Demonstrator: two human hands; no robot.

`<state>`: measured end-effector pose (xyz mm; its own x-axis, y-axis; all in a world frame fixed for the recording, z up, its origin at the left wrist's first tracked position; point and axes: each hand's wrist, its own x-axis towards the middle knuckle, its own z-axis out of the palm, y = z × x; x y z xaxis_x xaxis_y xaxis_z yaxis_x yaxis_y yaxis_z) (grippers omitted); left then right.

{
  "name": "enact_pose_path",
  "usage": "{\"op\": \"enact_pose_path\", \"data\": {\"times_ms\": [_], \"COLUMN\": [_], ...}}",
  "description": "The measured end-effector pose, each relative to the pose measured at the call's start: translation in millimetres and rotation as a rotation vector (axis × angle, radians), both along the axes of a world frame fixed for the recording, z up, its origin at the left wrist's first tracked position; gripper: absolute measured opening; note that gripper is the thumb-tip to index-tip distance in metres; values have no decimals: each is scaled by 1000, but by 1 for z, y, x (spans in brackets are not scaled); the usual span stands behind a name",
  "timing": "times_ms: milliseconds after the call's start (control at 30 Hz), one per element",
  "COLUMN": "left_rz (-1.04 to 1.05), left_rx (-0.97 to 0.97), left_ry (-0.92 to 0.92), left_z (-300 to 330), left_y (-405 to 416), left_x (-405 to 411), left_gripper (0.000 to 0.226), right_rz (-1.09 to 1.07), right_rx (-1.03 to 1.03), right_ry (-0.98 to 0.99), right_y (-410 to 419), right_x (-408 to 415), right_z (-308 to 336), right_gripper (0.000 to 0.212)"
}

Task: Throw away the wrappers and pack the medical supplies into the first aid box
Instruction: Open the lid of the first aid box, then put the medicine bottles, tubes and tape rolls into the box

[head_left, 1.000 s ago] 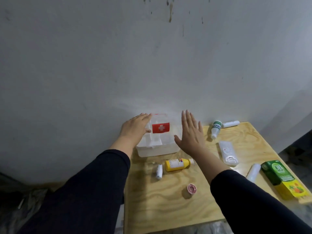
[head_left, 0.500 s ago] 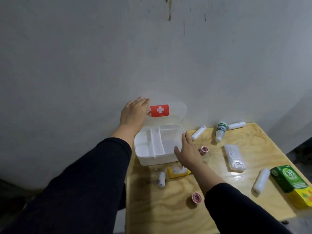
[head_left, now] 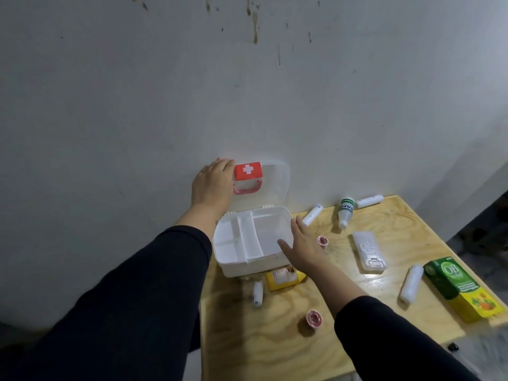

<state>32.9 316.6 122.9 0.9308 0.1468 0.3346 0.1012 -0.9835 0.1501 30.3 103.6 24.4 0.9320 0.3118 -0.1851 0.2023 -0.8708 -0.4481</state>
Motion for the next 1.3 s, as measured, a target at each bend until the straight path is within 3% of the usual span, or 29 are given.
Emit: {"op": "enact_pose_path", "data": {"times_ms": [167, 433, 700, 967, 1300], "left_rz": [-235, -486, -629, -631, -508], "left_rx": [14, -21, -6, 17, -71], "left_ry": [12, 505, 660, 732, 812], "left_z": [9, -29, -50, -60, -100], "left_y": [-36, -145, -246, -327, -408], "left_x": [-9, -23, -37, -27, -7], "left_gripper": [47, 43, 49, 51, 48], "right_rz": [3, -184, -382, -458, -546], "right_rx": [-68, -181, -216, -195, 142], "right_ry": [-34, 75, 104, 88, -10], "right_y": [-27, -126, -244, -337, -377], "right_x": [3, -38, -77, -65, -32], "right_z": [27, 41, 42, 17, -51], "right_gripper": [59, 58, 59, 54, 45]}}
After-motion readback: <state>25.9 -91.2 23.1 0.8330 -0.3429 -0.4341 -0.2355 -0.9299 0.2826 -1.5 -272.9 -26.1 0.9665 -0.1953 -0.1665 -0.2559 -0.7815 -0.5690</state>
